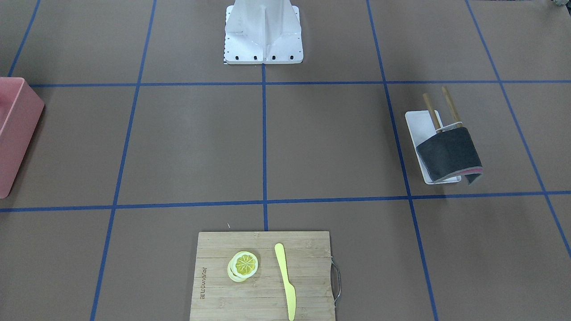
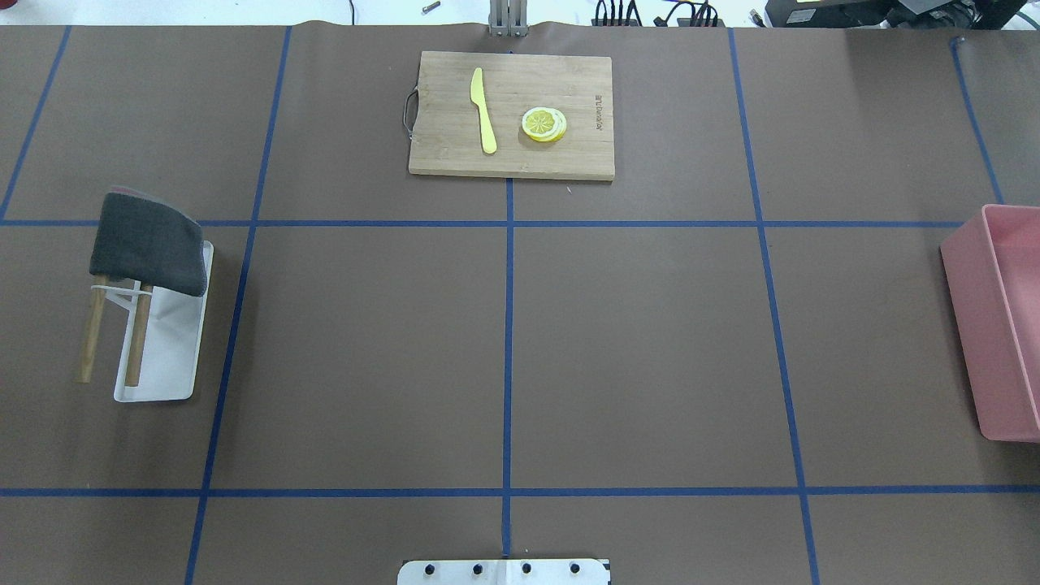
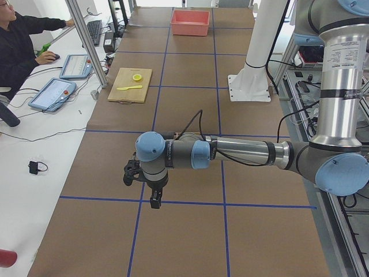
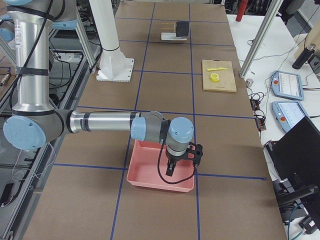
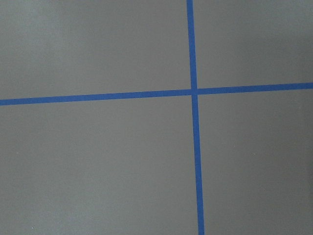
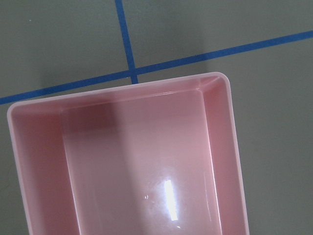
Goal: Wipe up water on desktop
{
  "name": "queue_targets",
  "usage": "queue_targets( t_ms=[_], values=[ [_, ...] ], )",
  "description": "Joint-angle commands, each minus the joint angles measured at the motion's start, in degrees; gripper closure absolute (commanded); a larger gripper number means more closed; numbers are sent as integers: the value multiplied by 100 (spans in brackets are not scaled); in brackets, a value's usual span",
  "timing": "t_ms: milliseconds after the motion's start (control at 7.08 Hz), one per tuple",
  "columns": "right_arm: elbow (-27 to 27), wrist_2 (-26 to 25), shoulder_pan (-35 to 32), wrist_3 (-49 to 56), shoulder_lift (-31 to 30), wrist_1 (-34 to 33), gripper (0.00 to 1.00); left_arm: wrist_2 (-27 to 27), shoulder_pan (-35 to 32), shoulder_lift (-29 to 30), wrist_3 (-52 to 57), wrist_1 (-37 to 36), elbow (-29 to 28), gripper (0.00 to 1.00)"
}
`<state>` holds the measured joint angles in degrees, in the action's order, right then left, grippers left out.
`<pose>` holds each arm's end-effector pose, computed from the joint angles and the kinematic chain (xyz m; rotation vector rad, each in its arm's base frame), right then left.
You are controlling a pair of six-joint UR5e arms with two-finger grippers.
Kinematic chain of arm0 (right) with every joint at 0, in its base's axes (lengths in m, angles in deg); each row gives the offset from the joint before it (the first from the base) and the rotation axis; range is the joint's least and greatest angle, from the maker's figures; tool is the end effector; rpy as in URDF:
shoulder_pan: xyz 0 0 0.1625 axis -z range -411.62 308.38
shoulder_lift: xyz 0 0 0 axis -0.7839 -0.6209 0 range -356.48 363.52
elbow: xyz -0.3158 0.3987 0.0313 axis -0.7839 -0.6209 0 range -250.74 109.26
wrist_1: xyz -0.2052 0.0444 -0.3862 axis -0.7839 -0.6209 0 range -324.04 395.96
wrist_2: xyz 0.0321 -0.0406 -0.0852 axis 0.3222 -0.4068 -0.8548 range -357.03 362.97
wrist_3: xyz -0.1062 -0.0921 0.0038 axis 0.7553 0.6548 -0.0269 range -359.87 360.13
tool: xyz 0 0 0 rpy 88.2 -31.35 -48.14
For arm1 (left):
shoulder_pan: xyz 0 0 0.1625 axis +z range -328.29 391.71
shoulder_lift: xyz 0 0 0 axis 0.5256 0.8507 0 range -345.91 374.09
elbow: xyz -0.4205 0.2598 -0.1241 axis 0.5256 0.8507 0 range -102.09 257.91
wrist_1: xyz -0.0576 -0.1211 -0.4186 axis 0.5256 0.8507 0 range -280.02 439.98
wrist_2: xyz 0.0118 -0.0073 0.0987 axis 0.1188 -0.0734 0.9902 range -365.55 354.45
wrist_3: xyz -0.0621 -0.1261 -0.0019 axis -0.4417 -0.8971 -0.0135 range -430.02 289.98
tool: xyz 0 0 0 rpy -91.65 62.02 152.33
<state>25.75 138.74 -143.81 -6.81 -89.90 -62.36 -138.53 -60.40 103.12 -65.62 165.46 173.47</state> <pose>0.0509 -0.4766 0.7556 -0.1198 -0.7952 0.1874 -0.0562 -0.5069 0.7413 0.0439 0.7489 0.0386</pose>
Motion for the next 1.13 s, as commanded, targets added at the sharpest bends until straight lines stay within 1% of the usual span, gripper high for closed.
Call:
queue_targets(
  t_ms=[0, 706, 847, 989],
  values=[
    [19, 2, 8, 0, 0, -3, 0, 17, 0, -8, 25, 55, 41, 2],
    [10, 2, 8, 0, 8, -3, 0, 9, 0, 9, 8, 73, 42, 2],
    [10, 2, 8, -9, 8, -12, 0, 9, 17, 114, 8, 82, 24, 2],
    [10, 20, 8, 0, 0, -3, 0, 17, 26, 45, 25, 108, 189, 2]
  ],
)
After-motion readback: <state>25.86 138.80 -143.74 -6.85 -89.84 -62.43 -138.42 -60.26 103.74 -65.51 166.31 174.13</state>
